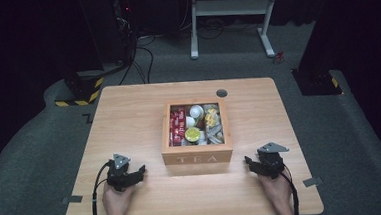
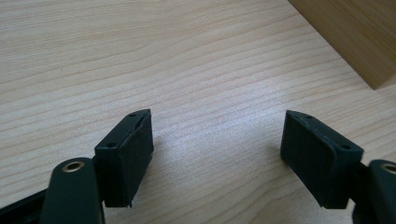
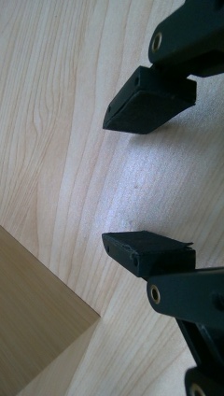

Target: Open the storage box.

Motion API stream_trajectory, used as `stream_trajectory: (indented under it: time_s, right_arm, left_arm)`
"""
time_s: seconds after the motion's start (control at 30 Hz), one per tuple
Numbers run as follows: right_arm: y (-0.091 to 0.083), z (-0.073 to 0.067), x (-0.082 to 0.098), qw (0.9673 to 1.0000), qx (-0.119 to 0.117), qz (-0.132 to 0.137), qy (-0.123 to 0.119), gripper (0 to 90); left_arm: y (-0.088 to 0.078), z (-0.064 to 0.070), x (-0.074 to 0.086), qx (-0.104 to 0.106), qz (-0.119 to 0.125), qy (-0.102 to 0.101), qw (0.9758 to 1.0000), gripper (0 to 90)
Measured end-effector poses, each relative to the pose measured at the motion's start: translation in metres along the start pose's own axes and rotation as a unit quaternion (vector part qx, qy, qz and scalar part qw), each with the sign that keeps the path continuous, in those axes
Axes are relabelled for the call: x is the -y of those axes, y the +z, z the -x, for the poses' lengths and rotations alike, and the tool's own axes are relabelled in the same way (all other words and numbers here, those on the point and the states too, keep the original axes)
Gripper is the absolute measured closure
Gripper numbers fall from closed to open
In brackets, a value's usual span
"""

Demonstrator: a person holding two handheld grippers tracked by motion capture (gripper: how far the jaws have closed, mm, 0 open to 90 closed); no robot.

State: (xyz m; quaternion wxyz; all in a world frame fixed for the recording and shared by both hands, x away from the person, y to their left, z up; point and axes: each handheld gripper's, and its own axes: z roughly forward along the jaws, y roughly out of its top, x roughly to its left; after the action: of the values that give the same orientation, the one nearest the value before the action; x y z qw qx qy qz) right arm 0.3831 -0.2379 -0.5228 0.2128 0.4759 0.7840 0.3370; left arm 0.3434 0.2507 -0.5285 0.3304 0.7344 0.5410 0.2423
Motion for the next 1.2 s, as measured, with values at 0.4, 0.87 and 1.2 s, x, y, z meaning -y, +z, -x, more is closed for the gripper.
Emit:
stream_trajectory:
  time_s: [0.4, 0.87, 1.2]
  right_arm:
    - [-0.002, -0.001, 0.002, 1.0000, 0.001, 0.004, 0.002, 52.9]
    - [-0.013, 0.002, 0.007, 0.9989, -0.007, 0.046, 0.009, 61.7]
    - [-0.014, -0.001, 0.008, 0.9986, -0.024, 0.047, 0.008, 62.1]
  left_arm:
    - [0.000, 0.000, 0.000, -0.001, 0.001, -0.002, 1.0000, 26.4]
    - [0.000, 0.000, 0.000, -0.001, 0.001, -0.002, 1.0000, 26.3]
    - [0.000, 0.000, 0.000, -0.001, 0.001, -0.002, 1.0000, 26.3]
